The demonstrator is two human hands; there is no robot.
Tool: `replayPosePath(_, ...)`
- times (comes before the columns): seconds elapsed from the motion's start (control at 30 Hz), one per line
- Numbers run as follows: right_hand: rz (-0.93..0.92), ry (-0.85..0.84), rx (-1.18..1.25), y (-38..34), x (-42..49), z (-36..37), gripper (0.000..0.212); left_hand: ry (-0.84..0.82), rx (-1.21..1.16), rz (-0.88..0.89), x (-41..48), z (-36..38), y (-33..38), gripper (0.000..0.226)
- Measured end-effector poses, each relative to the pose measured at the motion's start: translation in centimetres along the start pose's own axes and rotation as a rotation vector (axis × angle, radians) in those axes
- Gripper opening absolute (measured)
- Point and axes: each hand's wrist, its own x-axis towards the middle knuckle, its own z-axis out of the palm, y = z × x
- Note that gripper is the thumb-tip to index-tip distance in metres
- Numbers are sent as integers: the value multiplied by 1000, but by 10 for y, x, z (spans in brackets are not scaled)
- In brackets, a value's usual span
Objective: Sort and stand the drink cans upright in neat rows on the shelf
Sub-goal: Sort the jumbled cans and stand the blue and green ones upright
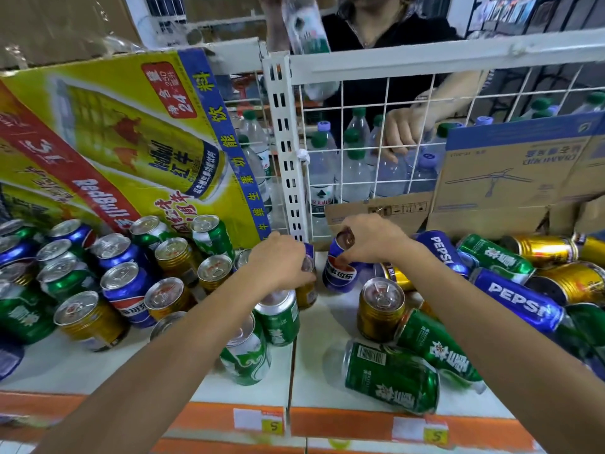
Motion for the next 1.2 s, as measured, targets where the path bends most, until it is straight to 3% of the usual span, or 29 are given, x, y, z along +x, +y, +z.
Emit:
replayPosePath(0.13,-46,-28,4,-3,8,3,29,101,-72,-36,2,-4,-21,39)
replayPosePath(0.27,-71,-96,68,1,11,4,38,112,-77,-70,10,-13,-54,30)
replayPosePath(0.4,25,-129,217,23,-1,-11,61,23,-59,7,25,-16,-79,41)
replayPosePath(0.57,220,-66,-44,46,0,-8,59,-118,-88,175,53,-13,-70,53)
replayPosePath(0.73,388,-149,-72,49,10,19,103,-280,62,337,74,-1,-52,75)
replayPosePath(0.83,451,-120,-155,39,15,31,86,-316,206,417,79,4,-45,90)
replayPosePath(0.93,495,-94,-186,36,22,38,81,-264,300,487,88,12,-45,88)
replayPosePath(1.2,566,-75,-255,27,33,44,68,-244,156,535,98,20,-60,75)
